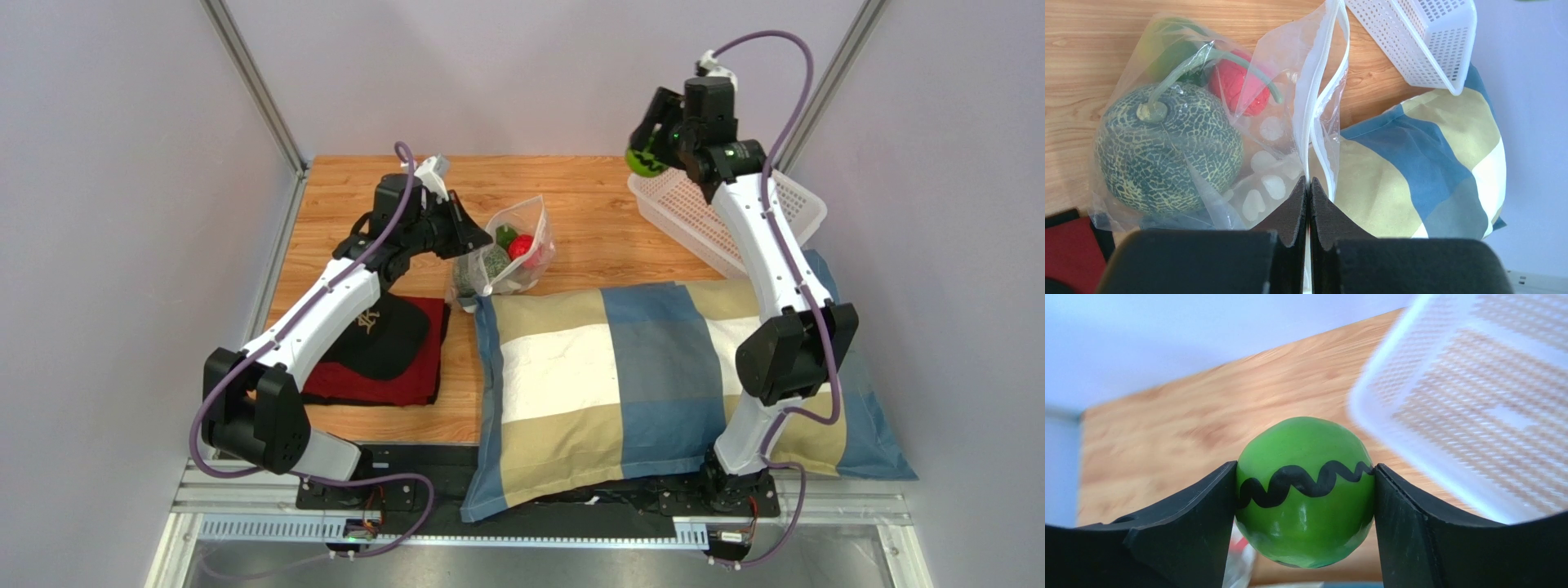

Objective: Open the zip-top bag and remove the fake food

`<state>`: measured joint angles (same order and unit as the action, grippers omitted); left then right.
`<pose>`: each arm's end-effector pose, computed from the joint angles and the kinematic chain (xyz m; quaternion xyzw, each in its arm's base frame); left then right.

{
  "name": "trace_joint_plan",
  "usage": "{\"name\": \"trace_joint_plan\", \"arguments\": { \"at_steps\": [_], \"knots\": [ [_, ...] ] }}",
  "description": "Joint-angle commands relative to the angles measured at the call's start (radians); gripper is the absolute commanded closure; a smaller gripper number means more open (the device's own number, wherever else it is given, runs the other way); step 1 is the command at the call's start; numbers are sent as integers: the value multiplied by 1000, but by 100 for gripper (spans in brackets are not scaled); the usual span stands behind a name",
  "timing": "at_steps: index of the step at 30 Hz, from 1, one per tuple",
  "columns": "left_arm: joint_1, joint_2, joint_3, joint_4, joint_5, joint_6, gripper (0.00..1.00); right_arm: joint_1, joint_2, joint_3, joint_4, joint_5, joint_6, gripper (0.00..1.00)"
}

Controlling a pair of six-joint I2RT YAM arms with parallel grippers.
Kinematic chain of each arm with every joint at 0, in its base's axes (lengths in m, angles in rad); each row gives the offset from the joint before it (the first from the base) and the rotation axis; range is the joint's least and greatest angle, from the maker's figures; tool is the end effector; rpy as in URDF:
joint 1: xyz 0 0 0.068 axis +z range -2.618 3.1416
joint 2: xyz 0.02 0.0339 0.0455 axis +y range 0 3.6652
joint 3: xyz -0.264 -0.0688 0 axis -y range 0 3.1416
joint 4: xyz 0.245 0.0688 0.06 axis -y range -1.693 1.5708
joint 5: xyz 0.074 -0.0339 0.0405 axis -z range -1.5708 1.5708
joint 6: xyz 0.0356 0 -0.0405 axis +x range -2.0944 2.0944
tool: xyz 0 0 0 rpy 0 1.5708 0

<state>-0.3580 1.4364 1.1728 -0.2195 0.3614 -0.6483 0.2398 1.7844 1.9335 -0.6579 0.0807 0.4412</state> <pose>0.3064 -0.1281 0.3194 -0.0297 0.8464 -0.3802 0.3718 0.3940 0.0934 0.4139 0.1069 0.8552 0.1362 0.4885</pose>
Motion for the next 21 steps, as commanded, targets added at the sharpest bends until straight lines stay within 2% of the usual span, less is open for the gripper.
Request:
{"name": "trace_joint_plan", "arguments": {
  "at_steps": [1, 6, 12, 15, 18, 20, 21],
  "knots": [
    [2, -8, 60, 34, 14, 50, 100, -91, 65, 2, 116, 203, -9, 100],
    [2, -5, 82, 43, 11, 75, 100, -198, 206, 36, 87, 240, -21, 100],
    [2, 25, 113, 78, 56, 68, 100, -269, 345, 134, -37, 234, -19, 99],
    [4, 48, 146, 80, 71, 68, 100, -275, 398, 165, -75, 222, -16, 96],
    [4, 90, 208, 57, 79, 73, 100, -277, 447, 212, -126, 206, -15, 85],
    [4, 120, 254, 48, 86, 81, 100, -278, 466, 219, -141, 185, -13, 67],
    [4, 128, 267, 40, 83, 82, 100, -278, 471, 220, -146, 180, -15, 63]
  ]
}}
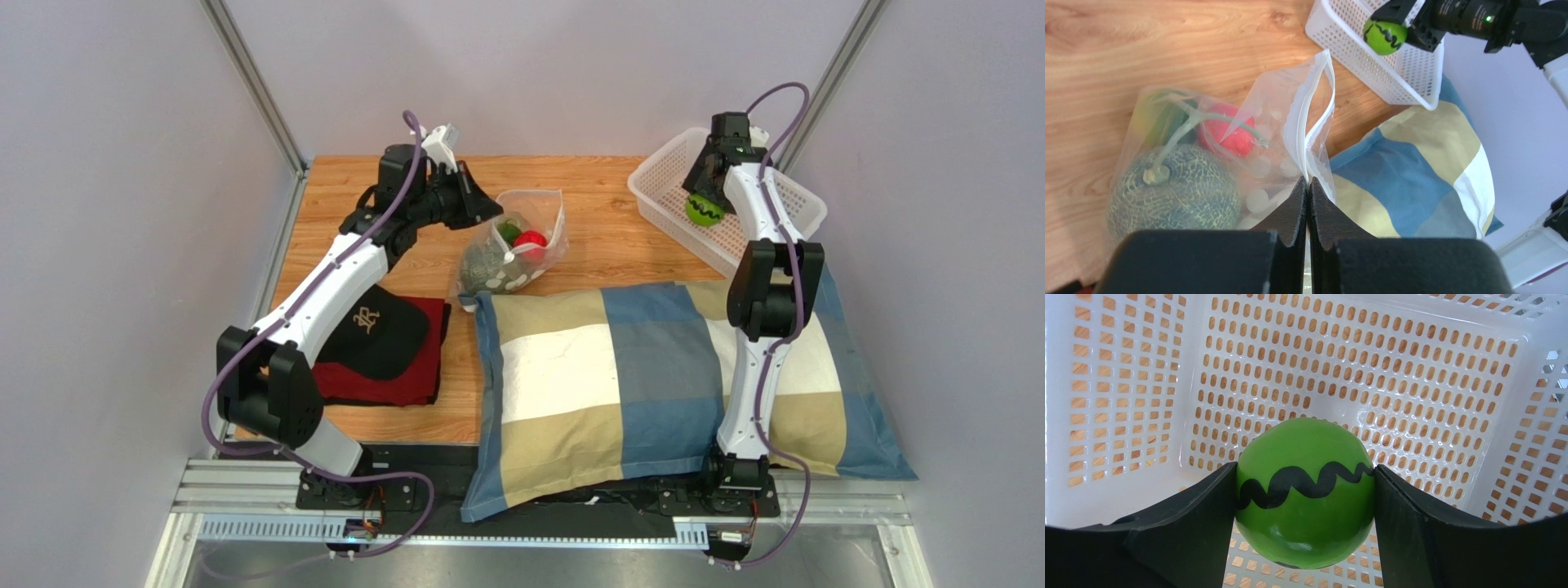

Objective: Open the zip-top bag and remove the fake food

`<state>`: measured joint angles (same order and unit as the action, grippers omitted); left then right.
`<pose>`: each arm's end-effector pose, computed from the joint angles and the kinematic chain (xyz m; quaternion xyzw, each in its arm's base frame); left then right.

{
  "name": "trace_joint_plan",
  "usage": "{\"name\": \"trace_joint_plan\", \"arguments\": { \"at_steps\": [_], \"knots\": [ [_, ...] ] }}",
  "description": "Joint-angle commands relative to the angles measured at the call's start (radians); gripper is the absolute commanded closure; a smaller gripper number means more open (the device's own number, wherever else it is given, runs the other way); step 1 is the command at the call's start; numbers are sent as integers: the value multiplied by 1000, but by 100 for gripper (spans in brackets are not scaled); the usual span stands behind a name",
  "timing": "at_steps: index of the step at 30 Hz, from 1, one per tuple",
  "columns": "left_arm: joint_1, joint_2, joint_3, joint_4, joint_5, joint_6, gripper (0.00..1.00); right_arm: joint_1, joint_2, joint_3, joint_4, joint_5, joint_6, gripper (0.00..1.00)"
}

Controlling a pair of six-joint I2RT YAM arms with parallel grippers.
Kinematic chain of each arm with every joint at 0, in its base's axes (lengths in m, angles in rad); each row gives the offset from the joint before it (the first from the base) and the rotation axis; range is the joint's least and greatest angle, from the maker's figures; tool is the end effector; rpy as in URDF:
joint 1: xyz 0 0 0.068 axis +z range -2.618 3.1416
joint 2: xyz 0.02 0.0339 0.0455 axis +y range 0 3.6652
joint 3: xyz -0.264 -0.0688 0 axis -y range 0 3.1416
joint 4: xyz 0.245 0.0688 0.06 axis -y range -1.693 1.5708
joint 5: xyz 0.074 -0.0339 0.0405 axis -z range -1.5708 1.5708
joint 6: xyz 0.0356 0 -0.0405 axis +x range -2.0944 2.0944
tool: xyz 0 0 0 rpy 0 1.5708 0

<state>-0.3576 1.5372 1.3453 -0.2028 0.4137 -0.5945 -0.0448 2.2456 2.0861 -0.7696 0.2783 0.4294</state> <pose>0.3336 -0.1399 0.3485 0.0169 0.8220 -0.4007 0.4042 0.5002 -0.0322 0.2533 0.2633 0.9032 -0.0695 0.3317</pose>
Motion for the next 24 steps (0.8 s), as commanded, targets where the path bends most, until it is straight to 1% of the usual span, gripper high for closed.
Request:
{"name": "trace_joint_plan", "arguments": {
  "at_steps": [1, 2, 3, 5, 6, 8, 9, 11, 12, 13, 17, 18, 19, 20, 21, 22, 23, 24],
  "knots": [
    [6, 35, 118, 20, 30, 30, 100, 6, 11, 68, -45, -19, 3, 52],
    [8, 50, 127, 19, 33, 29, 100, 6, 11, 68, -51, -24, 6, 47],
    [9, 55, 135, 20, 39, 28, 100, 6, 11, 69, -63, -24, 6, 34],
    [12, 70, 158, 19, 43, 28, 100, 6, 6, 71, -71, -24, 9, 23],
    [14, 75, 166, 19, 45, 28, 100, 6, 6, 87, -92, -22, 5, 16],
    [17, 83, 167, 31, 50, 22, 100, 6, 15, 121, -128, -16, -1, 12],
    [17, 84, 163, 34, 51, 22, 100, 6, 12, 144, -152, -17, -4, 8],
    [19, 92, 160, 48, 53, 13, 100, 8, 9, 169, -178, -16, -9, 5],
    [19, 96, 160, 52, 62, 10, 100, 6, 8, 179, -216, -11, -11, 2],
    [19, 106, 163, 54, 66, 7, 100, 8, 5, 207, -238, 5, -9, 2],
    [20, 116, 166, 51, 83, 15, 100, 19, -47, 221, -315, 3, -12, 2],
    [20, 116, 164, 49, 82, 19, 100, 28, -97, 213, -319, -17, -9, 4],
    [20, 115, 164, 48, 85, 25, 100, 40, -124, 201, -316, -81, -3, 5],
    [20, 113, 161, 45, 91, 28, 100, 89, -154, 169, -309, -120, 14, 7],
    [20, 113, 158, 45, 92, 28, 100, 114, -184, 149, -297, -157, 26, 13],
    [20, 115, 155, 46, 96, 28, 100, 141, -249, 120, -281, -204, 32, 16],
    [20, 118, 152, 46, 97, 27, 100, 201, -279, 65, -251, -220, 32, 22],
    [20, 120, 153, 48, 100, 24, 100, 235, -309, 37, -241, -217, 46, 24]
  ]
}}
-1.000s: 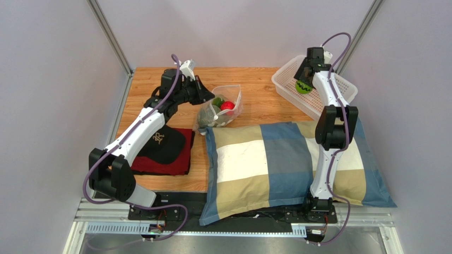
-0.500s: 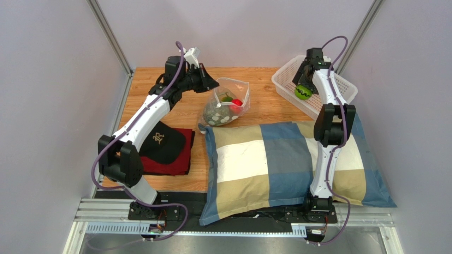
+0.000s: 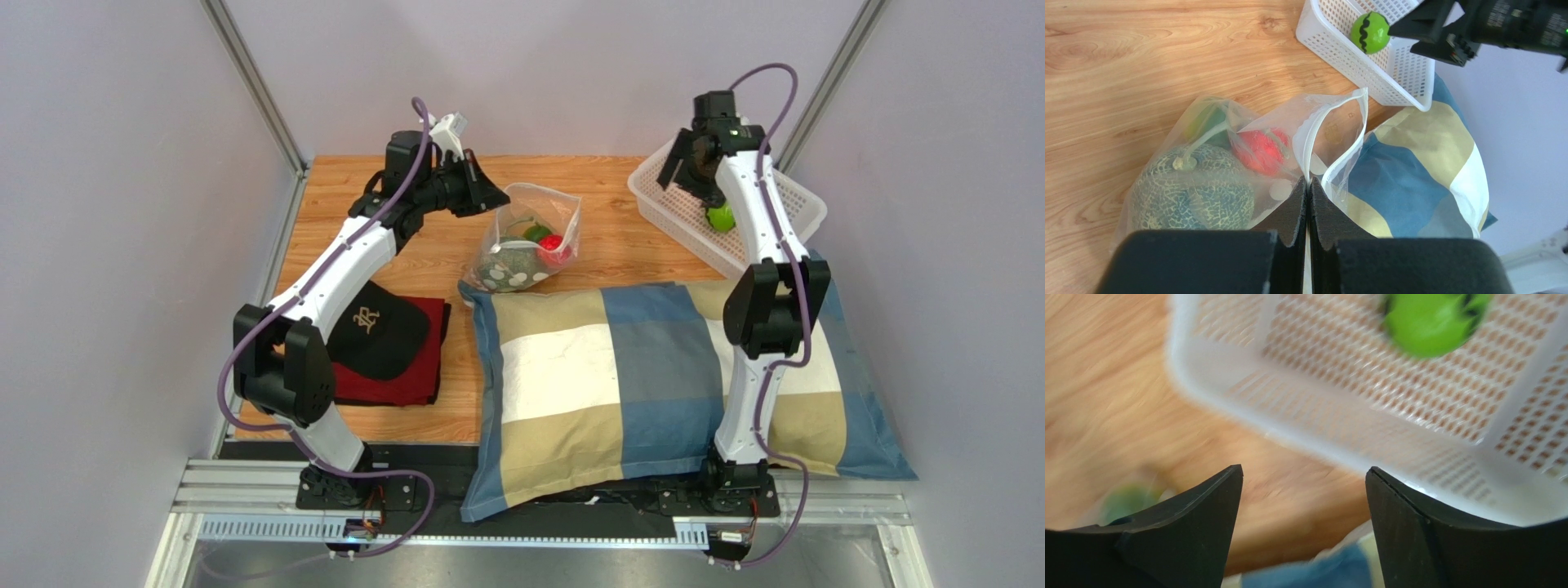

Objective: Open the zip-top bag and remove the fake food

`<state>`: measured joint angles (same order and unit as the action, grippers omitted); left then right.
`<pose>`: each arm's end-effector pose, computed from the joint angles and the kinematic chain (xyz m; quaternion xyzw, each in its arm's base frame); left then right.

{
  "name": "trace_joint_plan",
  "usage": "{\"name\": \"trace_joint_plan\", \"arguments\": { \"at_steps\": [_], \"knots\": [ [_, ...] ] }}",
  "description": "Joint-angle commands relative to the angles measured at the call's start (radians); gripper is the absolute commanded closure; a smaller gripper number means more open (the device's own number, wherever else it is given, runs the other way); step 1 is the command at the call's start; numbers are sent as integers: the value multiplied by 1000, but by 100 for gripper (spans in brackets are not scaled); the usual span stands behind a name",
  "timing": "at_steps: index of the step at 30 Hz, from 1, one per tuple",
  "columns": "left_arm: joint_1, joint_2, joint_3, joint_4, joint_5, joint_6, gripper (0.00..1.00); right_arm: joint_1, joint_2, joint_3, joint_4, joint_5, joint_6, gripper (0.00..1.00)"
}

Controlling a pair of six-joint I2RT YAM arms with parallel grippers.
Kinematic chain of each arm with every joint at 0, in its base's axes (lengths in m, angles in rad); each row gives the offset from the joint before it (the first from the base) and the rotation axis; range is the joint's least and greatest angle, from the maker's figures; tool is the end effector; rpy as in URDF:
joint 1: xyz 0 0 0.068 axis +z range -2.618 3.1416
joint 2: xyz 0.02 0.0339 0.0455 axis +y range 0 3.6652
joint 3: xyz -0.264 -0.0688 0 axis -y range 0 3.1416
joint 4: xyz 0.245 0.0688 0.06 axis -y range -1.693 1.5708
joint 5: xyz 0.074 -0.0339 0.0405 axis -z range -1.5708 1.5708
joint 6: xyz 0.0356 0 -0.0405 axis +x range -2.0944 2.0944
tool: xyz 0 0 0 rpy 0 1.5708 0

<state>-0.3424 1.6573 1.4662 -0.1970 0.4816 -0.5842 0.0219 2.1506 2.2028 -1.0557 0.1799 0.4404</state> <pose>0.3641 -0.1473 0.3489 0.0347 0.8164 -0.4191 0.3958 0.4648 0.0038 0.3151 0.2232 0.9301 -0.0201 0.2911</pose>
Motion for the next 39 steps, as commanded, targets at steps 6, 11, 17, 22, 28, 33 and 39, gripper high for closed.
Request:
{"name": "trace_joint_plan", "arguments": {
  "at_steps": [6, 11, 17, 22, 28, 33, 39],
  "knots": [
    [5, 7, 42, 37, 31, 12, 100, 418, -356, -213, 178, -166, 76, 46],
    [6, 9, 40, 48, 43, -9, 100, 533, -376, -342, 403, -191, 164, 56],
    [6, -5, 23, 47, 43, -14, 100, 539, -278, -339, 441, -204, 259, 62],
    [5, -14, 17, 48, 41, -17, 100, 543, -218, -373, 477, -195, 294, 60],
    [5, -34, -4, 54, 40, -29, 100, 541, -167, -373, 519, -183, 293, 51],
    [5, -53, -29, 54, 38, -28, 100, 543, -129, -335, 502, -116, 311, 54],
    [5, -62, -40, 54, 38, -25, 100, 536, -66, -290, 485, -100, 320, 62]
  ]
}}
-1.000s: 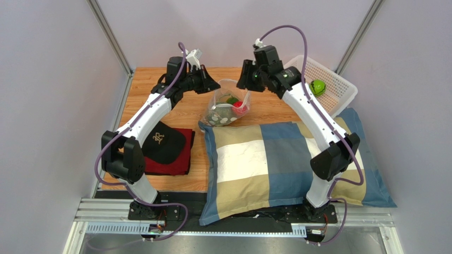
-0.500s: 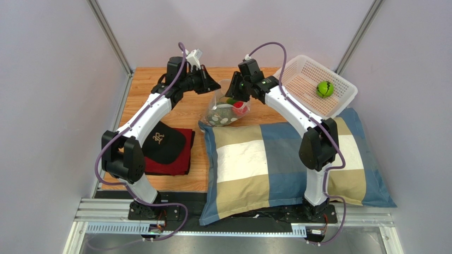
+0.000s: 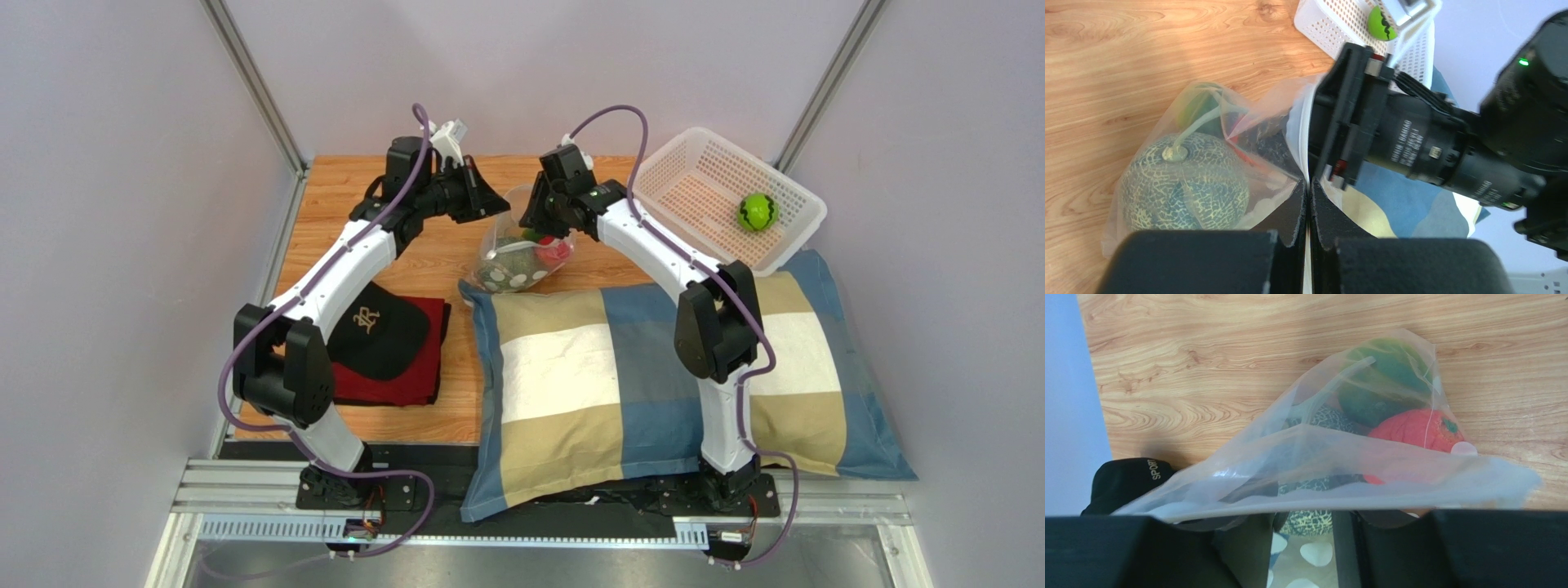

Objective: Open the zip-top bag and remove the fake food

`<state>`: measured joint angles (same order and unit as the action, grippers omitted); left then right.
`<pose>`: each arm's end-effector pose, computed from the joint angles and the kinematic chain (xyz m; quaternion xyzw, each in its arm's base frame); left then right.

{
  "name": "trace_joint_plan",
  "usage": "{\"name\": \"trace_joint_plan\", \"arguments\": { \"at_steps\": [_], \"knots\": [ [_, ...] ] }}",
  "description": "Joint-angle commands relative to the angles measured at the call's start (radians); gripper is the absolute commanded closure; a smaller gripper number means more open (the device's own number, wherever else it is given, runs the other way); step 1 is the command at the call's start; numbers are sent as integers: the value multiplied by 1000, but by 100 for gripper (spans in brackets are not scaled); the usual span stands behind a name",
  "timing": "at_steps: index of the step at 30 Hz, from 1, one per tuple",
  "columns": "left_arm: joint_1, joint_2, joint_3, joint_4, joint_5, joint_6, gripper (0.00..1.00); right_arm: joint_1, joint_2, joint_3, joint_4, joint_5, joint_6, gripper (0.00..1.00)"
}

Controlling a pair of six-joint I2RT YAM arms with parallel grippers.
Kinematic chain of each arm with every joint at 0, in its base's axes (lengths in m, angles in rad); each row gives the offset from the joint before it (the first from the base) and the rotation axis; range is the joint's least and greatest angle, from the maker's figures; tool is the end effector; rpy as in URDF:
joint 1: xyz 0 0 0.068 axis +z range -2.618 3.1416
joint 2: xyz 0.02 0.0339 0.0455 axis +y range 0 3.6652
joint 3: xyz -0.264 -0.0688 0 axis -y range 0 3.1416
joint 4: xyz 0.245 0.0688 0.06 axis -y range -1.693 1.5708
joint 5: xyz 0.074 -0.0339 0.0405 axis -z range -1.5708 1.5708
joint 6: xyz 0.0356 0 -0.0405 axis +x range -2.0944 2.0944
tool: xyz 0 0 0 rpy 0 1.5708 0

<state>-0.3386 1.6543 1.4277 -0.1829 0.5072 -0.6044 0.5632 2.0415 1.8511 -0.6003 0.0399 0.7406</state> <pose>0.3627 -0.1461 0.3382 0.0292 0.8205 -0.4281 0.3778 0.3971 0.2490 0.2835 0.0895 0.9204 0.2160 0.3134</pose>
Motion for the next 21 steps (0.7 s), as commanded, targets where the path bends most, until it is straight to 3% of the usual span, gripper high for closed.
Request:
{"name": "trace_joint_plan", "arguments": {
  "at_steps": [1, 3, 4, 5, 12, 21],
  "knots": [
    [1, -59, -3, 39, 11, -5, 100, -5, 49, 77, 28, 35, 20, 71],
    [1, -62, -6, 39, 10, -5, 100, -5, 66, 97, 30, 8, 14, 83],
    [1, -64, -6, 39, 4, -3, 100, -5, 68, 121, 13, -3, 10, 97],
    [1, -68, -9, 36, -4, -3, 100, -5, 68, 140, -1, -14, 17, 100],
    [3, -73, -13, 36, -91, -5, 100, 7, -12, 260, -162, -196, 58, 100],
    [3, -97, -19, 40, -165, -38, 100, 24, -173, 226, -184, -284, 71, 100]
  ]
}}
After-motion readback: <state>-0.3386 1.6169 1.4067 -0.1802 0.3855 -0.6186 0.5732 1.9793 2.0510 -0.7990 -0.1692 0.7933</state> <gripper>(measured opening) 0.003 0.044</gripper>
